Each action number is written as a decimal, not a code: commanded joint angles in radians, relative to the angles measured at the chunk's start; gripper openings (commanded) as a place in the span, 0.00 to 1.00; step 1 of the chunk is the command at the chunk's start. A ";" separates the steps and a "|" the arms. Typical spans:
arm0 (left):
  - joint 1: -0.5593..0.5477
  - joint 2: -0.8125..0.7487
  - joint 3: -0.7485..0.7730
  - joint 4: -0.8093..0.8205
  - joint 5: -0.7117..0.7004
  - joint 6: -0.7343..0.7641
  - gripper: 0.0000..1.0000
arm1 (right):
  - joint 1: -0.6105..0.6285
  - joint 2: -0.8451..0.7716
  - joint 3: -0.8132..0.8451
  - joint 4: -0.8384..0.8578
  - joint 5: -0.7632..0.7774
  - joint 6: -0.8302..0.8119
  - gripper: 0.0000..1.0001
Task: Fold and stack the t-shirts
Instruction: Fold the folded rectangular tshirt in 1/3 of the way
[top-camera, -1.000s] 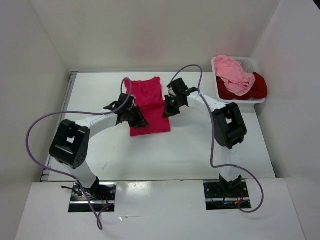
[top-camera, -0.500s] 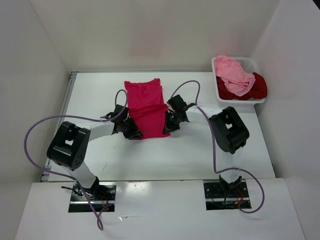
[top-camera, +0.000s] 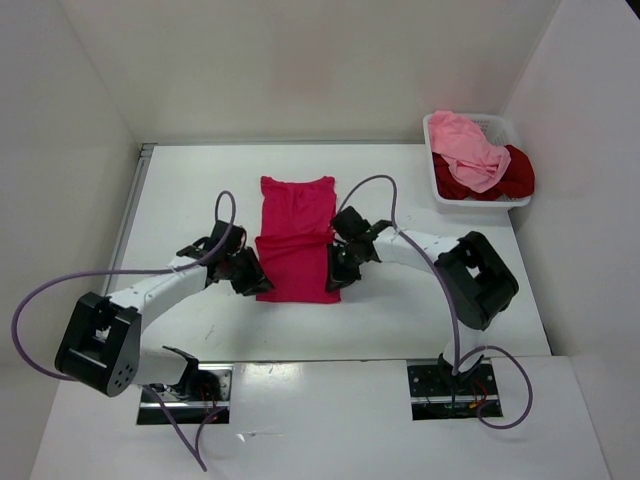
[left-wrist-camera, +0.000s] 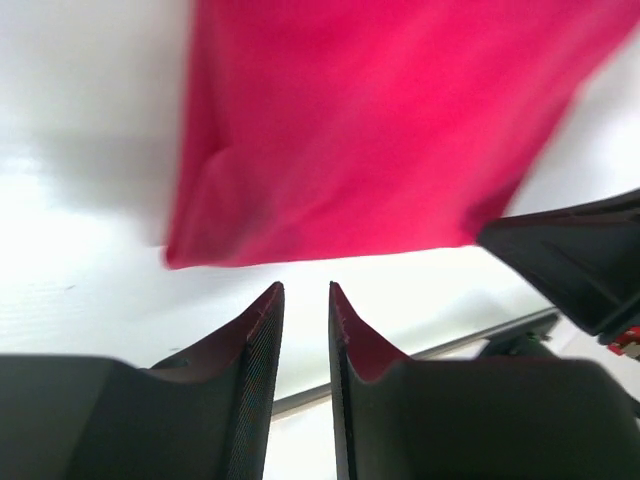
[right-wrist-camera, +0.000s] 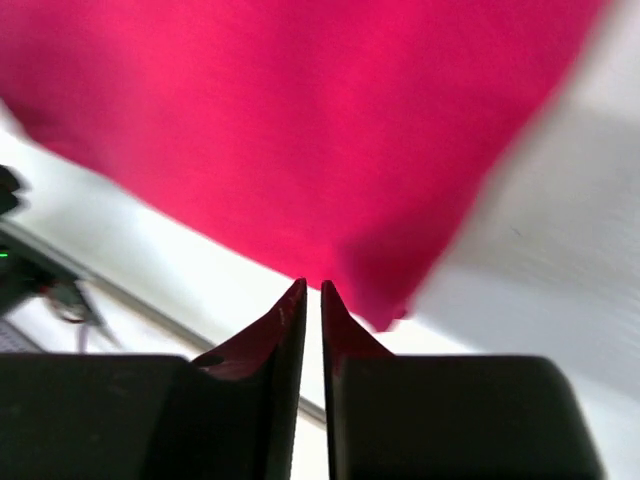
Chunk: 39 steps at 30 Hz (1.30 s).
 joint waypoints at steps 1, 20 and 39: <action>-0.003 -0.013 0.080 -0.026 0.006 0.021 0.32 | 0.001 -0.045 0.137 -0.052 -0.018 -0.023 0.16; -0.003 0.159 -0.033 0.162 0.021 -0.013 0.32 | -0.022 0.366 0.562 0.053 0.075 -0.060 0.06; -0.003 -0.016 0.027 0.000 -0.062 0.006 0.39 | -0.074 0.273 0.598 0.062 0.192 -0.040 0.11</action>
